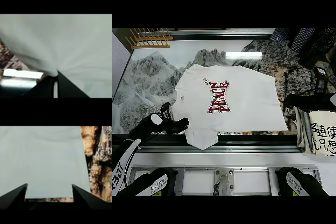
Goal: Fold the clothes and pants, and hang the long-sleeved shirts on hangers.
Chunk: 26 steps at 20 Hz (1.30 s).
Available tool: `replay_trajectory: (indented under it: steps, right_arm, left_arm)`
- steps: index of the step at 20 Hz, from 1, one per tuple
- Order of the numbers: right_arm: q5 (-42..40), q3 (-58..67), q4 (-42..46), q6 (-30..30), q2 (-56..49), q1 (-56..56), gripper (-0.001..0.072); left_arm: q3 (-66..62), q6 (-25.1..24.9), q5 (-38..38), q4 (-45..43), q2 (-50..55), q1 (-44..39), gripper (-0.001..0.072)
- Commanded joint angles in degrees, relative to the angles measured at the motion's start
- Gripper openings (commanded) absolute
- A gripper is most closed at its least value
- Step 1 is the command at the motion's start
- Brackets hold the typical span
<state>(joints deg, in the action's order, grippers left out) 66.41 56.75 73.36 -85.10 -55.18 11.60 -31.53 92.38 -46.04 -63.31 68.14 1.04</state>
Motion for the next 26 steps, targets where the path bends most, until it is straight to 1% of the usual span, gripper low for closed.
replay_trajectory:
  steps: [1, 2, 4, 5, 8, 10, 12, 14, 17, 18, 19, 21, 22, 23, 25, 26]
  right_arm:
    - [5.1, -2.7, 4.9, -0.1, 0.5, 3.0, 0.0614]
    - [5.4, -5.5, 5.7, -1.2, 0.8, 5.3, 0.0614]
    - [4.1, -12.7, 5.3, -5.9, 1.0, 10.7, 0.0614]
    - [1.6, -17.0, 4.4, -8.0, 0.8, 13.3, 0.0614]
    - [-8.7, -26.7, -4.7, -8.6, -0.8, 18.8, 0.0613]
    - [-15.7, -29.9, -10.0, -7.6, -2.7, 18.9, 0.0613]
    - [-20.2, -30.5, -13.9, -4.9, -5.0, 17.6, 0.0612]
    - [-23.0, -30.5, -17.8, -2.3, -7.3, 15.7, 0.0613]
    - [-24.9, -30.5, -21.8, 1.2, -9.9, 12.1, 0.0602]
    - [-25.6, -30.4, -21.8, 1.4, -10.4, 10.7, 0.0541]
    - [-26.2, -30.4, -21.8, 1.4, -10.6, 9.5, 0.0423]
    - [-27.2, -30.4, -21.8, 2.2, -10.6, 7.8, 0.0255]
    - [-27.2, -30.2, -21.8, 3.8, -10.6, 7.2, 0.0112]
    - [-26.7, -29.6, -21.6, 5.8, -10.6, 6.8, 0.0012]
    - [-24.3, -26.5, -20.7, 6.7, -9.7, 6.9, 0.0012]
    - [-22.5, -22.9, -18.8, 6.7, -8.7, 6.9, 0.0011]
  left_arm:
    - [-2.4, -0.6, -2.6, -0.1, 0.0, -0.2, 0.0007]
    - [-2.3, -0.8, -2.9, -0.2, -1.4, -0.2, 0.0007]
    - [-2.3, -1.7, -3.1, -0.2, -3.9, -0.2, 0.0007]
    - [-2.3, -2.0, -3.1, -0.1, -5.0, -0.2, 0.0007]
    - [-2.3, -2.0, -2.8, -0.1, -7.1, -0.2, 0.0007]
    - [-2.3, -2.0, -2.5, -0.1, -7.5, -0.2, 0.0007]
    - [-2.3, -2.0, -1.7, -0.1, -7.5, -0.2, 0.0007]
    - [-2.4, -2.0, -1.1, -0.1, -7.5, -0.2, 0.0007]
    - [-2.4, -2.0, -1.1, -0.1, -7.5, -0.2, 0.0008]
    - [-2.4, -2.0, -1.1, -0.1, -7.5, -0.2, 0.0007]
    - [-2.4, -2.0, -1.1, -0.1, -7.5, -0.2, 0.0007]
    - [-2.4, -2.0, -1.1, -0.1, -7.5, -0.2, 0.0007]
    - [-2.4, -2.0, -1.1, -0.1, -7.5, -0.2, 0.0007]
    - [-2.4, -2.0, -1.1, -0.1, -7.5, -0.2, 0.0007]
    - [-3.5, -2.1, -1.6, -0.2, -7.5, 0.3, 0.0007]
    - [-5.6, -2.8, -2.8, -0.2, -7.7, 1.2, 0.0007]
